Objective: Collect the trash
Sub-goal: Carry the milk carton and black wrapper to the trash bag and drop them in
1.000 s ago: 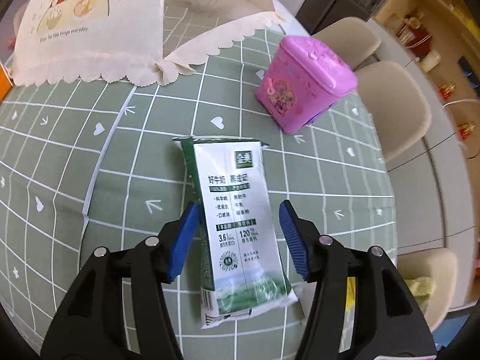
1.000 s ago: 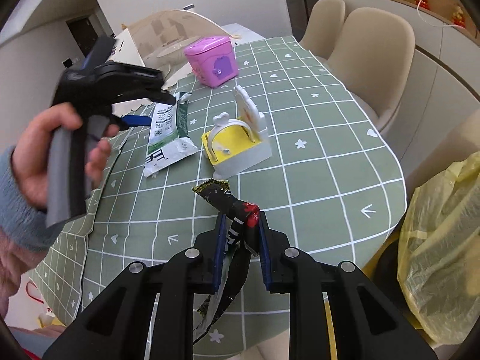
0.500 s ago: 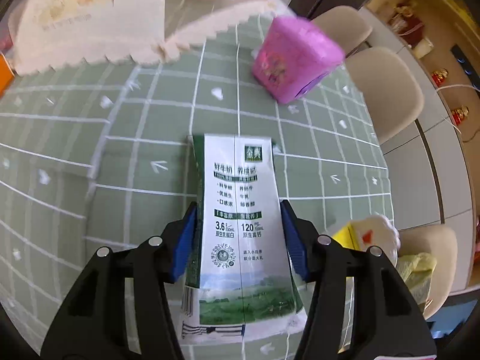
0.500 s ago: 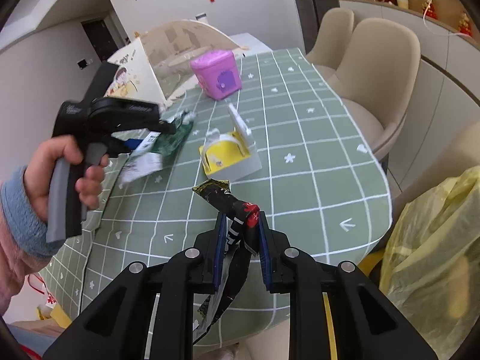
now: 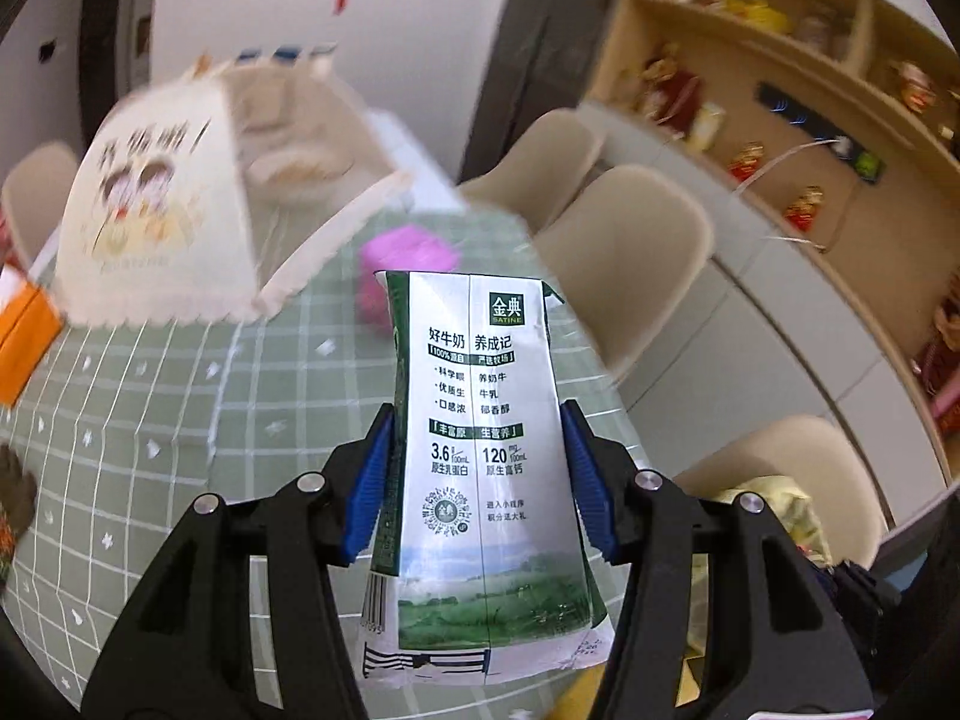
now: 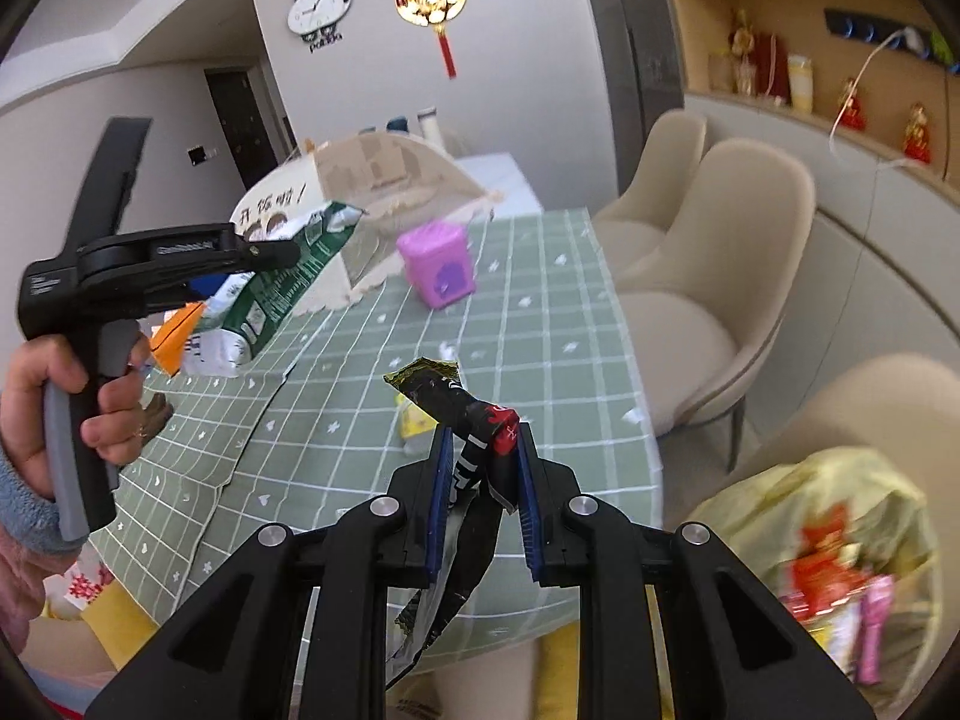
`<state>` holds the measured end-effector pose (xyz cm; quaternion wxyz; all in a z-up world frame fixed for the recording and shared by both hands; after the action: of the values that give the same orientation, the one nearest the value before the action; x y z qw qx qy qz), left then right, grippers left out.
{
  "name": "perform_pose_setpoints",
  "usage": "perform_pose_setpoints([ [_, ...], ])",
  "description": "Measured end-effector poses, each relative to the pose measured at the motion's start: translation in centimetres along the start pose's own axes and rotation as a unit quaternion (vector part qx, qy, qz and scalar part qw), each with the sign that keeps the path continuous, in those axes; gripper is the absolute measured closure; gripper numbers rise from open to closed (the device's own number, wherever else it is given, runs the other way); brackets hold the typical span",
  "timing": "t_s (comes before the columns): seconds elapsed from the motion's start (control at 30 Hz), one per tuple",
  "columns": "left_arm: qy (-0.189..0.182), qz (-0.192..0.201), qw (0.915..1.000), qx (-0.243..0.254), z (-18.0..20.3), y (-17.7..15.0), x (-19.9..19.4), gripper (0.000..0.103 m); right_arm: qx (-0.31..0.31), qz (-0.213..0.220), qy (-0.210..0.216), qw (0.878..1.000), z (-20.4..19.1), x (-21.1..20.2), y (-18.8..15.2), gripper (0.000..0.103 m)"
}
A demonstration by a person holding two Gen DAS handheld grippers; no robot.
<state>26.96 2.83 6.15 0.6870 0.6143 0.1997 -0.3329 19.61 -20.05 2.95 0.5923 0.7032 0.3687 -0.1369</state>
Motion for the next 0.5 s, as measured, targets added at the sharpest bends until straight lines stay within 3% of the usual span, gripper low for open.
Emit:
perform_pose_setpoints([
  [0.27, -0.079, 0.029, 0.9962, 0.023, 8.9, 0.2, -2.5, 0.052, 0.000, 0.038, -0.047, 0.998, 5.0, -6.6, 0.5, 0.083],
  [0.5, -0.158, -0.013, 0.9866, 0.038, 17.2, -3.1, 0.3, 0.052, 0.017, 0.049, -0.101, 0.994, 11.1, -10.9, -0.7, 0.083],
])
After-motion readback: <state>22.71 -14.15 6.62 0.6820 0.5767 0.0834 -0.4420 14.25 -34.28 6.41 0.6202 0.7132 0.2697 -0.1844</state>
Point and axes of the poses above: each gripper's, at about its wrist camera, not at the fingertips, and x roughly the way its jaws point, z to its right, y to its top, the point moved 2 cm from there along x, roughly the way its jaws point, and after that the axes turned 5 degrees about x, right-handed, at the moved point
